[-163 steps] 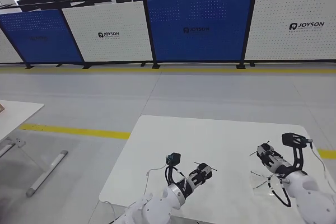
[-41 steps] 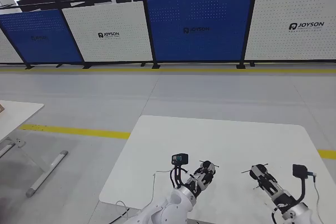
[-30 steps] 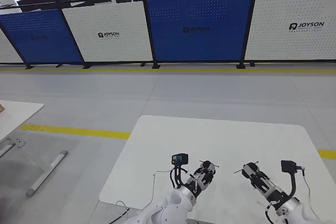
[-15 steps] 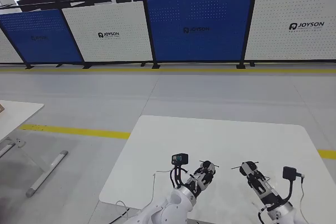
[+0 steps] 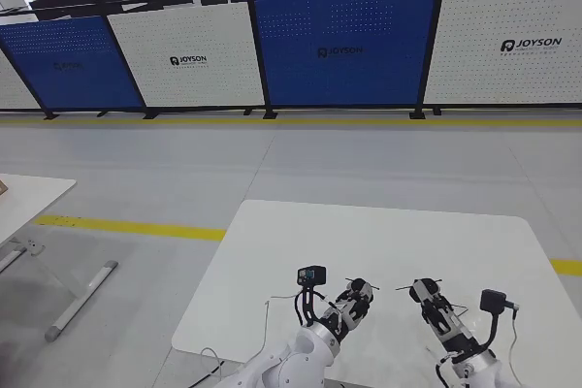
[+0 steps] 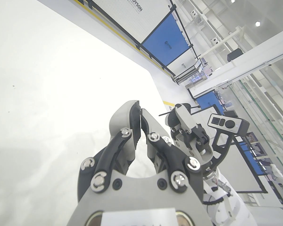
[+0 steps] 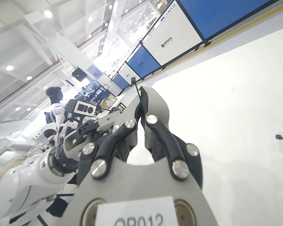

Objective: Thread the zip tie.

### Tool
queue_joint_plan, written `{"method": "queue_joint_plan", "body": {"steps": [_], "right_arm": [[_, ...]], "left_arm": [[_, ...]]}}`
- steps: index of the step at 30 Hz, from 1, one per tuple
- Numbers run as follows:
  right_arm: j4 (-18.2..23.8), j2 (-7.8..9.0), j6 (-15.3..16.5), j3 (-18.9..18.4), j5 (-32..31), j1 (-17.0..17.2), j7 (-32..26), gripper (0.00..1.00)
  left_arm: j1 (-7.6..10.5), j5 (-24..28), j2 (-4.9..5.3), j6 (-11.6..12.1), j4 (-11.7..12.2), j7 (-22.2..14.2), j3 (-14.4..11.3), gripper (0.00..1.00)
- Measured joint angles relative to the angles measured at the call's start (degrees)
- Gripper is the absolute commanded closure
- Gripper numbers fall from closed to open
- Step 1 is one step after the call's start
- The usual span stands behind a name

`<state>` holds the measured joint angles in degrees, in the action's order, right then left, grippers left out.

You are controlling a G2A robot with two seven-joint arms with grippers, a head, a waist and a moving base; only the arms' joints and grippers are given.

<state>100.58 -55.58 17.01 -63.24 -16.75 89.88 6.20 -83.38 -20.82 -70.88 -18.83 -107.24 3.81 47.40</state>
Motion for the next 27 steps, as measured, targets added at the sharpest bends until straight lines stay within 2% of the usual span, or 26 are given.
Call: {"method": "queue_joint_plan", "body": {"steps": [3,8,11,27], "right_arm": [[0.3,-0.43,-2.2,0.6,-1.5,-0.3,0.2,1.0],[-0.8,-1.66,-4.9,3.7,-4.6,-2.2,0.9,1.0],[-1.2,-2.16,-4.9,4.4,-3.9,-2.5,2.1,1.0],[-1.2,-2.15,-4.9,4.4,-3.8,-2.5,2.1,1.0]], "left_arm": [[0.0,0.0,0.0,0.0,0.0,0.0,0.0,1.0],[0.0,0.0,0.0,0.0,0.0,0.0,0.0,1.0],[0.0,0.0,0.0,0.0,0.0,0.0,0.0,1.0],[0.0,0.0,0.0,0.0,0.0,0.0,0.0,1.0]]}}
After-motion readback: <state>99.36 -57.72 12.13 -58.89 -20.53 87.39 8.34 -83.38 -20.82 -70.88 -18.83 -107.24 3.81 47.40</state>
